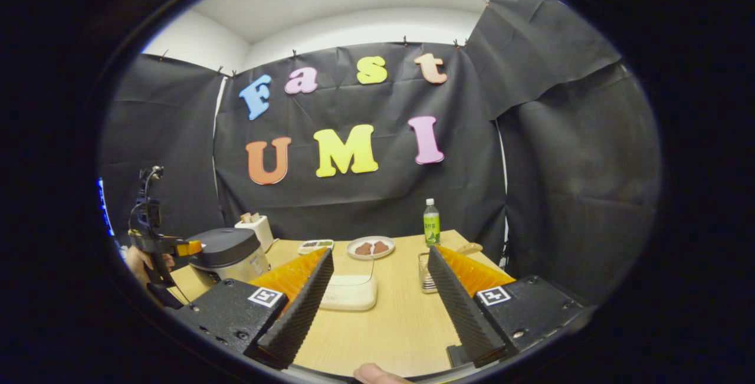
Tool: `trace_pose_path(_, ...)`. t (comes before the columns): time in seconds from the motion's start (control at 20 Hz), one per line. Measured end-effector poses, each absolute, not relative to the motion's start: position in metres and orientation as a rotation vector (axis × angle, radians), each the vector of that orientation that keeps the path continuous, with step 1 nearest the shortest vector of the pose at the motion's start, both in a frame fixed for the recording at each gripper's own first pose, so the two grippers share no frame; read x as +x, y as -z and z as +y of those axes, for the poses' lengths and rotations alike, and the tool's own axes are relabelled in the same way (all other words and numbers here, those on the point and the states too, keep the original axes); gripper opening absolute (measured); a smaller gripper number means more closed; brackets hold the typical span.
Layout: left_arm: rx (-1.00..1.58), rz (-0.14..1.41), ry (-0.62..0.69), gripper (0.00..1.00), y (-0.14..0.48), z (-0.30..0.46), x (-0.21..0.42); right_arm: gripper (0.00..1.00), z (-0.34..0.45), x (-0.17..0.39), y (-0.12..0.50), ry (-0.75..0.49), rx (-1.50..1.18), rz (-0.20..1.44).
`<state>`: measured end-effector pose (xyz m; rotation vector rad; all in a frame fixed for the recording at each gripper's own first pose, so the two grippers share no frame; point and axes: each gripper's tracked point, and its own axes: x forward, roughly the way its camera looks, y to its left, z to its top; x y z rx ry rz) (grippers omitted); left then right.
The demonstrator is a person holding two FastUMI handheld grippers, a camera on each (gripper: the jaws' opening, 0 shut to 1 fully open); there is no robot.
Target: Close the left gripper, press the button to open the rice cooker; take a wooden spoon from the chopstick holder with the right hand, scoop a spoonful of rice and pour it into the rice cooker, then put the wooden spoon back into the chopstick holder.
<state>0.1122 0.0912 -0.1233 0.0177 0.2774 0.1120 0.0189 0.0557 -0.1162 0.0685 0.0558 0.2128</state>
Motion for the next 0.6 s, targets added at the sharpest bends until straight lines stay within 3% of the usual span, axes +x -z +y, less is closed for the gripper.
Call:
trace_pose_path(0.05, 0.014, 0.27, -0.116, 0.95, 0.118, 0.089, 0.105, 1.0, 0.057, 0.02, 0.116, -0.214, 0.069, 0.06)
trace_pose_path(0.1, 0.01, 0.257, -0.116, 0.87, 0.11, 0.086, 0.098, 1.0, 0.057, 0.02, 0.117, -0.216, 0.068, 0.062)
trace_pose_path(0.15, 0.01, 0.245, -0.116, 0.95, 0.104, 0.083, 0.091, 1.0, 0.057, 0.018, 0.115, -0.216, 0.066, 0.06)
trace_pose_path(0.6, 0.068, 0.165, -0.028, 0.95, 0.059, 0.023, 0.033, 1.0, 0.057, 0.003, 0.094, -0.22, 0.021, 0.007)
